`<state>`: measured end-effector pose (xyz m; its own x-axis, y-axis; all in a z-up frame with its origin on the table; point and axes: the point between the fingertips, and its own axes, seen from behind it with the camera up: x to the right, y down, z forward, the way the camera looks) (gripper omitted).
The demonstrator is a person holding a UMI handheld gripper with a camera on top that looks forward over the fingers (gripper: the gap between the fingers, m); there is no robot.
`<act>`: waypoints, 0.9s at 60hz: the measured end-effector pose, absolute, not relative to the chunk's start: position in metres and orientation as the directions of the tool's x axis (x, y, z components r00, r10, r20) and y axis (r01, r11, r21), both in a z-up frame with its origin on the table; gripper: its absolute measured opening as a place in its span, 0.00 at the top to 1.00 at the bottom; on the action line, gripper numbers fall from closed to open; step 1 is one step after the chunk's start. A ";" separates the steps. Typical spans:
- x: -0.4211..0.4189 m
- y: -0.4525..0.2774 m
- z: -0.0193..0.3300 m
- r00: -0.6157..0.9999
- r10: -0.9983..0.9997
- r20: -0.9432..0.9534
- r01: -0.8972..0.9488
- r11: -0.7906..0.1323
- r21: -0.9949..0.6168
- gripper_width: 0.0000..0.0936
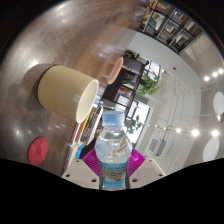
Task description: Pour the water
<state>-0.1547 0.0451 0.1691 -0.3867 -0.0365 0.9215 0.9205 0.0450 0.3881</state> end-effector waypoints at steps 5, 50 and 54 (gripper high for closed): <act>-0.161 0.050 0.171 -0.515 -0.070 0.854 0.854 0.033 0.518 0.69; -0.122 0.046 0.250 0.588 -0.036 0.808 0.809 0.002 -0.588 0.67; -0.104 0.044 0.247 0.772 -0.030 0.635 0.634 -0.012 -0.773 0.66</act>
<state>-0.1043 0.0436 0.2467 0.7723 -0.0302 0.6345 0.6345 -0.0124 -0.7728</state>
